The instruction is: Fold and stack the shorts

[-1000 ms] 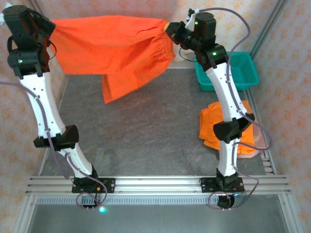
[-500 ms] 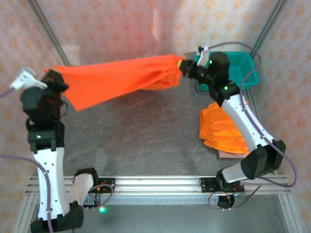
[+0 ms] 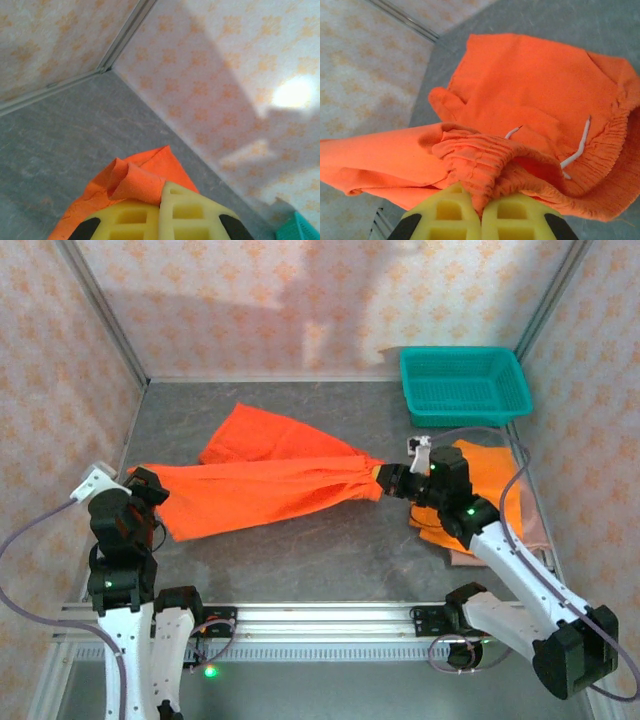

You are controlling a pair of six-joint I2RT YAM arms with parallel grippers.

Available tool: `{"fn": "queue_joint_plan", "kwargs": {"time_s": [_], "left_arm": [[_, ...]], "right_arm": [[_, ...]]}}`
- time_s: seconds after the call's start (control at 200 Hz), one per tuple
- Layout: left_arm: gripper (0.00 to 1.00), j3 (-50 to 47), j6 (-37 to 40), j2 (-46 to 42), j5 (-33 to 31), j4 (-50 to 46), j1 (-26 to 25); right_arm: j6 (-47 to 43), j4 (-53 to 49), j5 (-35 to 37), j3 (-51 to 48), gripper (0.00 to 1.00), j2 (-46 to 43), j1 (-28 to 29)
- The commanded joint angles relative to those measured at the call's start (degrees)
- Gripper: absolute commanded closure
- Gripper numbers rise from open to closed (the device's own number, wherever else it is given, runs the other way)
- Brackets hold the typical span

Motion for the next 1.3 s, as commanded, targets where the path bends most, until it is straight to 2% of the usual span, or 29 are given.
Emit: {"fn": "queue_joint_plan", "kwargs": {"time_s": [0.0, 0.265, 0.45, 0.711, 1.111, 1.291], "left_arm": [[1.00, 5.4, 2.1, 5.8, -2.1, -4.1, 0.1], [1.00, 22.6, 9.9, 30.5, 1.8, -8.8, -0.9], [1.00, 34.8, 12.1, 46.3, 1.2, -11.0, -3.7], [1.00, 51.8, 15.0, 66.4, -0.7, -15.6, -5.9], [1.00, 71.3, 14.9, 87.1, 0.4, -18.1, -7.3], [1.00, 81.6, 15.6, 95.2, 0.1, -22.2, -7.9]], "right_arm": [[5.3, -3.9, 5.4, 0.1, 1.00, 2.7, 0.4], [15.0, -12.9, 8.9, 8.6, 1.00, 12.6, 0.9], [20.0, -16.2, 10.1, 13.3, 1.00, 20.5, 0.9], [24.2, -17.3, 13.6, 15.7, 1.00, 25.3, 0.4], [26.7, -15.0, 13.5, 16.7, 1.00, 30.8, -1.5], [27.3, -14.2, 13.4, 15.7, 1.00, 31.7, -2.2]]}}
